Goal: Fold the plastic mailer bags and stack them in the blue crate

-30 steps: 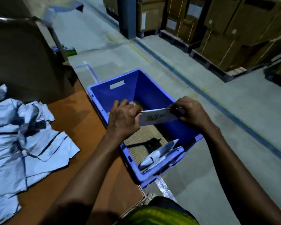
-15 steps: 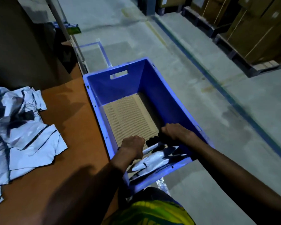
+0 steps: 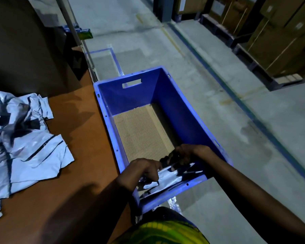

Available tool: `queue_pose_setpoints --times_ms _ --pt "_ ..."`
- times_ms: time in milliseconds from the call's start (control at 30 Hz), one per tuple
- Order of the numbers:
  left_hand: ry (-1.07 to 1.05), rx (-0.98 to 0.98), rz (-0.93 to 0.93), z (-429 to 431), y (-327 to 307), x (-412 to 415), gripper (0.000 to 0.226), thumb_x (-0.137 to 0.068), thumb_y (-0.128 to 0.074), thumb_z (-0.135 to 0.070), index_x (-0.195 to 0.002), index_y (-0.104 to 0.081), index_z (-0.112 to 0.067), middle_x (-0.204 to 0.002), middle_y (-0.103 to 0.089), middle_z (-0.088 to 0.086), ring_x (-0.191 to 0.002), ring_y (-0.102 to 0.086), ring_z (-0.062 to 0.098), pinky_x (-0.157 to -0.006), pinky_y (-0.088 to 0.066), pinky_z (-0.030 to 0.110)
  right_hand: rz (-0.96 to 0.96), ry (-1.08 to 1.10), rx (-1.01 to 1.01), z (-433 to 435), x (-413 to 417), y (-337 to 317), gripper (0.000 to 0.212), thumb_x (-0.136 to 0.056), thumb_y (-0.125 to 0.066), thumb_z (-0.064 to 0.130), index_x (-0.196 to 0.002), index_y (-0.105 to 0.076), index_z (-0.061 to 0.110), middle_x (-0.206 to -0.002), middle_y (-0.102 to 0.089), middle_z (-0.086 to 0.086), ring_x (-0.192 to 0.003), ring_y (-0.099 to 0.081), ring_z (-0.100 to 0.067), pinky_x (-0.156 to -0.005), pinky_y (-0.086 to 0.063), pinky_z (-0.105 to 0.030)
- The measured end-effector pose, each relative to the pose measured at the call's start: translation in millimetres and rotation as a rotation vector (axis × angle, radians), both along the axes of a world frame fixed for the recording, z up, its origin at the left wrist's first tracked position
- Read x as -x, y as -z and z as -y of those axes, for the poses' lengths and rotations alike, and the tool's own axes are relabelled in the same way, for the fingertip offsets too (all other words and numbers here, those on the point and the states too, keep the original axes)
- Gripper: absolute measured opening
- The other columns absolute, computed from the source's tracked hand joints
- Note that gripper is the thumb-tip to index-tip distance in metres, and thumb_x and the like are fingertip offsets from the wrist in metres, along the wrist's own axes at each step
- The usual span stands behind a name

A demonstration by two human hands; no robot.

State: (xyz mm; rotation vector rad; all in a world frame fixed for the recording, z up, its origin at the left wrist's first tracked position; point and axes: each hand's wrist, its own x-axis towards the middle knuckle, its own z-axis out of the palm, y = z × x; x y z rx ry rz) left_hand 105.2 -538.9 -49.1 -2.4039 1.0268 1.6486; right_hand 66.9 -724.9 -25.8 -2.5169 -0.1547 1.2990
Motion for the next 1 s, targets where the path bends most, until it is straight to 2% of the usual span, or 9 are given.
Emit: queue_pose_setpoints --times_ms 67,233,367,433,533,667,767,833,1000 --pt "-0.014 0.025 -0.006 1 -1 1 0.059 -0.088 -0.068 -0.009 -0.142 -0.047 -0.01 -0.135 -0.063 0.014 -0.106 -0.068 0.03 -0.077 -0.06 0.038 0.024 0.011 0.007 0 3 0 0.045 -0.089 -0.079 0.034 -0.133 -0.071 0.03 -0.118 -0.077 0.006 -0.102 -0.074 -0.018 -0.091 -0.059 -0.033" --pt "0.015 0.069 -0.012 -3 -10 6 0.065 -0.092 -0.071 -0.013 -0.15 -0.041 -0.013 -0.142 -0.058 0.014 -0.117 -0.064 0.032 -0.089 -0.055 0.037 0.068 0.006 0.067 -1 14 4 0.04 -0.091 -0.073 0.025 -0.131 -0.072 0.021 -0.119 -0.077 0.001 -0.103 -0.074 -0.024 -0.09 -0.06 -0.039" --pt "0.053 0.105 0.014 -9 -34 6 0.058 -0.093 -0.063 -0.005 -0.148 -0.048 -0.014 -0.139 -0.061 0.016 -0.12 -0.064 0.033 -0.082 -0.052 0.033 0.11 0.073 0.066 -9 21 -7 0.042 -0.09 -0.071 0.026 -0.132 -0.07 0.029 -0.123 -0.075 0.005 -0.1 -0.072 -0.017 -0.086 -0.058 -0.033" --pt "0.085 0.151 0.131 -16 -51 5 0.054 -0.09 -0.065 -0.01 -0.143 -0.057 -0.018 -0.136 -0.065 0.013 -0.119 -0.065 0.03 -0.091 -0.056 0.035 0.194 0.182 0.059 -13 25 -20 0.044 -0.092 -0.072 0.034 -0.136 -0.066 0.035 -0.127 -0.072 0.006 -0.105 -0.069 -0.015 -0.092 -0.055 -0.032" --pt "0.108 0.255 0.33 -40 -77 4 0.056 -0.089 -0.068 -0.02 -0.144 -0.057 -0.023 -0.137 -0.063 0.011 -0.127 -0.06 0.029 -0.101 -0.051 0.039 0.393 0.41 0.019 -24 29 -45 0.042 -0.095 -0.075 0.038 -0.135 -0.068 0.026 -0.124 -0.074 -0.002 -0.116 -0.068 -0.018 -0.102 -0.051 -0.038" --pt "0.039 0.466 0.557 -95 -107 2 0.056 -0.092 -0.063 -0.028 -0.147 -0.052 -0.027 -0.144 -0.06 0.006 -0.136 -0.052 0.026 -0.11 -0.036 0.038 0.66 0.568 -0.059 -71 40 -67 0.032 -0.095 -0.076 0.036 -0.124 -0.074 0.023 -0.115 -0.078 -0.003 -0.109 -0.071 -0.021 -0.097 -0.052 -0.043" --pt "-0.078 0.736 0.794 -156 -125 2 0.039 -0.09 -0.058 -0.021 -0.127 -0.069 -0.027 -0.119 -0.071 0.003 -0.119 -0.062 0.029 -0.105 -0.04 0.042 0.842 0.632 -0.118 -126 42 -74 0.031 -0.093 -0.067 0.053 -0.116 -0.075 0.035 -0.111 -0.075 0.009 -0.105 -0.069 -0.011 -0.089 -0.056 -0.046" --pt "-0.198 0.938 0.938 -206 -133 0 0.034 -0.081 -0.059 -0.019 -0.11 -0.077 -0.021 -0.104 -0.073 0.005 -0.106 -0.066 0.032 -0.097 -0.041 0.042 0.962 0.628 -0.148 -172 41 -81 0.028 -0.094 -0.064 0.051 -0.115 -0.075 0.036 -0.11 -0.073 0.012 -0.105 -0.066 -0.011 -0.086 -0.056 -0.044" --pt "-0.308 1.015 1.219 -330 -139 -18 0.028 -0.085 -0.058 -0.018 -0.104 -0.078 -0.015 -0.108 -0.072 0.009 -0.111 -0.063 0.038 -0.097 -0.045 0.047 1.175 0.564 -0.315 -306 22 -87 0.023 -0.097 -0.063 0.042 -0.111 -0.077 0.031 -0.111 -0.072 0.008 -0.112 -0.064 -0.015 -0.093 -0.053 -0.042"
